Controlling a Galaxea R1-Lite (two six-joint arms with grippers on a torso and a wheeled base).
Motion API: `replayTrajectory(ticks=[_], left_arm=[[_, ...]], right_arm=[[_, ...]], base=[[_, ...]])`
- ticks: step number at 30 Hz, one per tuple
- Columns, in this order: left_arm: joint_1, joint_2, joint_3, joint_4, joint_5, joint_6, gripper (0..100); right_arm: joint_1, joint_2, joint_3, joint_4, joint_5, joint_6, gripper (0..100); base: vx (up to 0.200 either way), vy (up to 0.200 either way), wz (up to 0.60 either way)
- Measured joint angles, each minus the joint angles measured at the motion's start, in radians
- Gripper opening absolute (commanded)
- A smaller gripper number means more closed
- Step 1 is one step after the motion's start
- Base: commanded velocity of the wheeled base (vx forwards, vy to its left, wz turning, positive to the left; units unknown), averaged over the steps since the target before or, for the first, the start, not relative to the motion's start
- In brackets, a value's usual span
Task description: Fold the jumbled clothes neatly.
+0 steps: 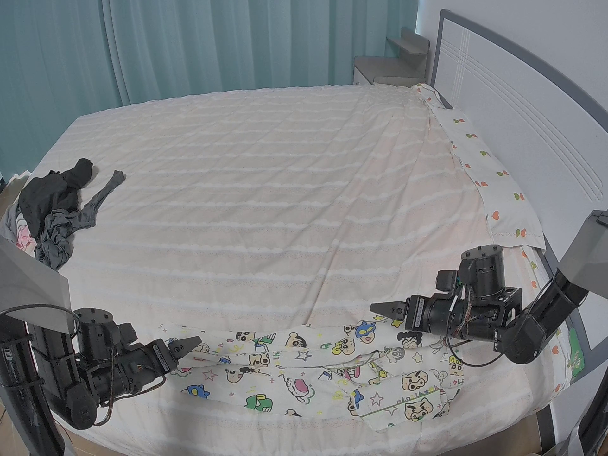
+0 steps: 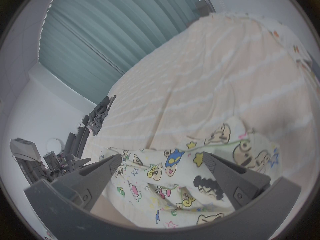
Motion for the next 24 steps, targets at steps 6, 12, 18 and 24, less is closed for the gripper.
replayTrajectory(ticks=[6,12,18,24], left_arm=[[-0.002,0.005,0.000,0.000,-0.001,0.000,100],[-0.003,0.007,0.000,0.000,-0.002,0.001,100],[-0.003,0.011,0.000,0.000,-0.001,0.001,100],[-0.003,0.014,0.000,0.000,0.000,0.000,100]], right_arm=[[0.001,0.086,-0.002,-0.002,0.039,0.058,100],[-0.025,0.154,-0.013,-0.006,0.044,0.070,100],[-0.066,0.190,-0.017,-0.001,0.078,0.072,100],[-0.084,0.209,-0.011,0.000,0.089,0.072,100]], base=[[0.000,0.000,0.00],[0.000,0.000,0.00],[0.000,0.000,0.00],[0.000,0.000,0.00]])
